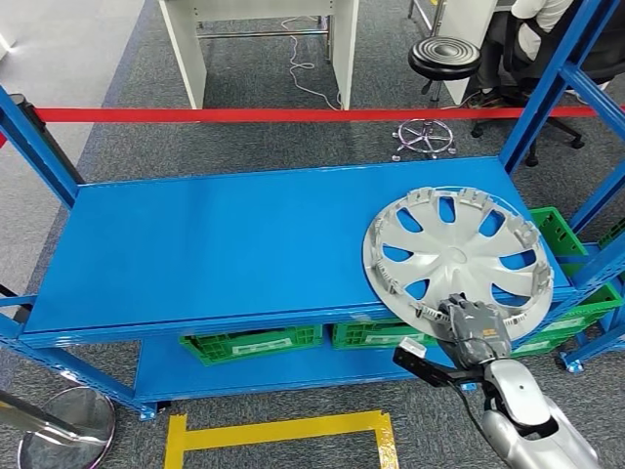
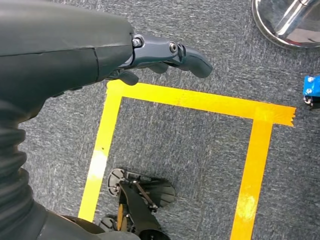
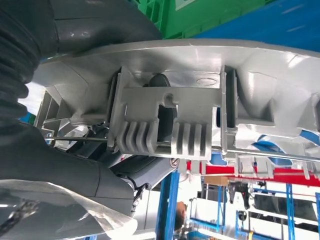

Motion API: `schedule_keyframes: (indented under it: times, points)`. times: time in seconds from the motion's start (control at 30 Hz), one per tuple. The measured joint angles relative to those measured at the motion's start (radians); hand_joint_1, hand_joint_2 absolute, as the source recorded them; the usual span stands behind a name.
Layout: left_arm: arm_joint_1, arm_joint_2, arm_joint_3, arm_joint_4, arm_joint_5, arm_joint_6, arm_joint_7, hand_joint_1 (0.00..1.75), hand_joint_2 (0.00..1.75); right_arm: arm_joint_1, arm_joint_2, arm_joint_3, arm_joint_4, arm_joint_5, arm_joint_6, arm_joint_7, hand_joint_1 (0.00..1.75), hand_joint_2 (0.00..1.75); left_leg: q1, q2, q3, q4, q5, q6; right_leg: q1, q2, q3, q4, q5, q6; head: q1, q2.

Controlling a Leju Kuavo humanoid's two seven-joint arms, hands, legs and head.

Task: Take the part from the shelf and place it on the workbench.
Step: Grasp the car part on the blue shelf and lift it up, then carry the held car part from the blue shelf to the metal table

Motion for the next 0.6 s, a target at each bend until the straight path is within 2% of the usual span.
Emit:
schedule_keyframes:
  times: [0.1, 0.3, 0.43, 0.6]
  points:
    - [0.0, -0.004, 0.0, 0.0, -0.005, 0.004, 0.0, 0.0, 1.75, 0.011, 0.0, 0.0, -0.02, 0.073, -0.076, -0.005, 1.75, 1.75, 0.0, 0.0, 0.0, 0.0, 0.0, 0.0, 0.0, 0.0, 0.0, 0.0, 0.0, 0.0, 0.0, 0.0]
    - [0.006, -0.014, -0.001, -0.007, -0.021, 0.004, 0.004, 0.0, 1.75, 0.049, 0.006, -0.015, -0.138, 0.302, -0.307, -0.027, 1.75, 1.75, 0.0, 0.0, -0.003, 0.0, 0.0, 0.0, 0.0, 0.0, -0.003, 0.0, 0.0, 0.0, 0.0, 0.0]
    - [0.012, -0.019, -0.004, -0.019, -0.03, -0.001, -0.003, 0.0, 1.75, 0.07, 0.007, -0.054, -0.241, 0.395, -0.37, -0.054, 1.75, 1.75, 0.0, 0.0, -0.005, 0.0, 0.0, 0.0, 0.0, 0.0, -0.005, 0.0, 0.0, 0.0, 0.0, 0.0]
    - [0.013, -0.022, -0.011, -0.025, -0.039, -0.003, -0.004, 0.0, 1.75, 0.075, 0.007, -0.093, -0.296, 0.43, -0.414, -0.076, 1.75, 1.75, 0.0, 0.0, -0.005, 0.0, 0.0, 0.0, 0.0, 0.0, -0.005, 0.0, 0.0, 0.0, 0.0, 0.0]
